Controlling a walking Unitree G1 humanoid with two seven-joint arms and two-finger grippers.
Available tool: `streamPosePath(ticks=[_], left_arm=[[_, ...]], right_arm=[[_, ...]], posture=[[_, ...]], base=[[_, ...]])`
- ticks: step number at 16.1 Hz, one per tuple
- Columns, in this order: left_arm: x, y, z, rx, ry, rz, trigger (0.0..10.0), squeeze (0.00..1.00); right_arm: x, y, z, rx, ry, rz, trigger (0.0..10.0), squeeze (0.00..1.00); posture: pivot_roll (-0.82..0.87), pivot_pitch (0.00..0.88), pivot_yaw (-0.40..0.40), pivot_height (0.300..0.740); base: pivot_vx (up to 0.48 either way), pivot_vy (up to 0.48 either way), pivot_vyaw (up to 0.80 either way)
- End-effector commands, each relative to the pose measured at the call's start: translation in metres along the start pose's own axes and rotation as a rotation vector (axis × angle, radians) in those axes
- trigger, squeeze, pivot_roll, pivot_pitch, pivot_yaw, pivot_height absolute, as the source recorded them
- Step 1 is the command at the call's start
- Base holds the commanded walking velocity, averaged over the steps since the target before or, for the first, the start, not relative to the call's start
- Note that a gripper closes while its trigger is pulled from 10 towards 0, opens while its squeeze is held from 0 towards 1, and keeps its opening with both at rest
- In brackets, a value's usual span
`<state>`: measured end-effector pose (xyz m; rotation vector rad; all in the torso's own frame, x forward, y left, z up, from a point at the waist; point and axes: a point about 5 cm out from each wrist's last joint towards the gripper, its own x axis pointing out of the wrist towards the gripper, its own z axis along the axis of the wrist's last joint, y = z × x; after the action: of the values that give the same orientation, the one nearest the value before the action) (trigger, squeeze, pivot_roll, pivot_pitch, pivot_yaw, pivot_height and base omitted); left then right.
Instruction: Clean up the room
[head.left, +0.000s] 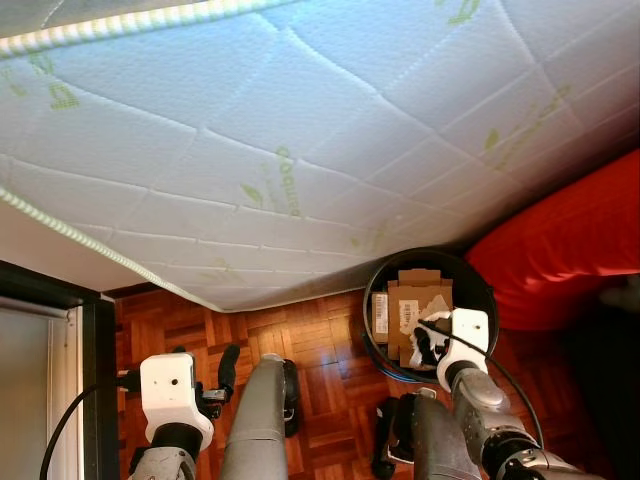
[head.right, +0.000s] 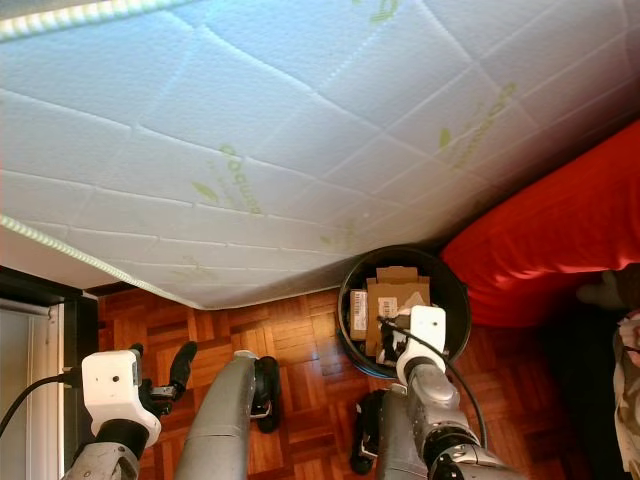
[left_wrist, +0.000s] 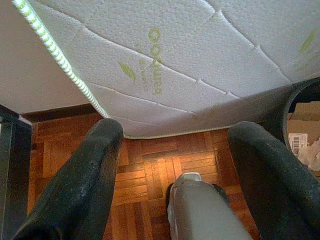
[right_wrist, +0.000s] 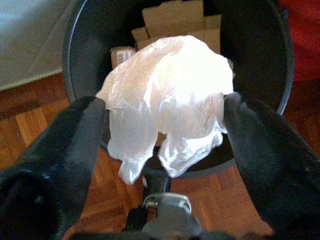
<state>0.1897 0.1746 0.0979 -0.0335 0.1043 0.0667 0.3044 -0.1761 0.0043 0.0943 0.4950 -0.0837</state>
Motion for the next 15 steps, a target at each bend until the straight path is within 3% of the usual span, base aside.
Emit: streamPosePath(ticks=[1, 11, 12, 13, 15], left_arm=[[-0.006, 0.004, -0.004, 0.013, 0.036, 0.011, 10.0, 0.00], [-0.005, 0.003, -0.005, 0.016, 0.042, 0.004, 10.0, 0.00], [-0.004, 0.003, -0.006, 0.016, 0.043, 0.003, 10.0, 0.00], [-0.002, 0.003, -0.008, 0.016, 0.047, 0.003, 10.0, 0.00], [0.001, 0.005, -0.019, 0.022, 0.076, -0.007, 10.0, 0.00]], right_arm=[[-0.006, -0.003, -0.024, 0.006, 0.082, -0.008, 10.0, 1.00], [-0.005, -0.001, -0.019, -0.008, 0.060, 0.005, 10.0, 1.00], [-0.005, 0.000, -0.019, -0.033, 0.059, 0.016, 10.0, 0.28], [-0.005, 0.002, -0.018, -0.029, 0.049, 0.020, 10.0, 0.00], [-0.005, 0.003, -0.017, -0.026, 0.025, 0.024, 10.0, 0.00]], posture=[[0.28, 0.525, 0.059, 0.662], [0.28, 0.526, 0.063, 0.662], [0.27, 0.524, 0.061, 0.662], [0.27, 0.512, 0.059, 0.662], [0.24, 0.477, 0.046, 0.662]], base=[[0.000, 0.000, 0.00], [0.000, 0.000, 0.00], [0.000, 0.000, 0.00], [0.000, 0.000, 0.00], [0.000, 0.000, 0.00]])
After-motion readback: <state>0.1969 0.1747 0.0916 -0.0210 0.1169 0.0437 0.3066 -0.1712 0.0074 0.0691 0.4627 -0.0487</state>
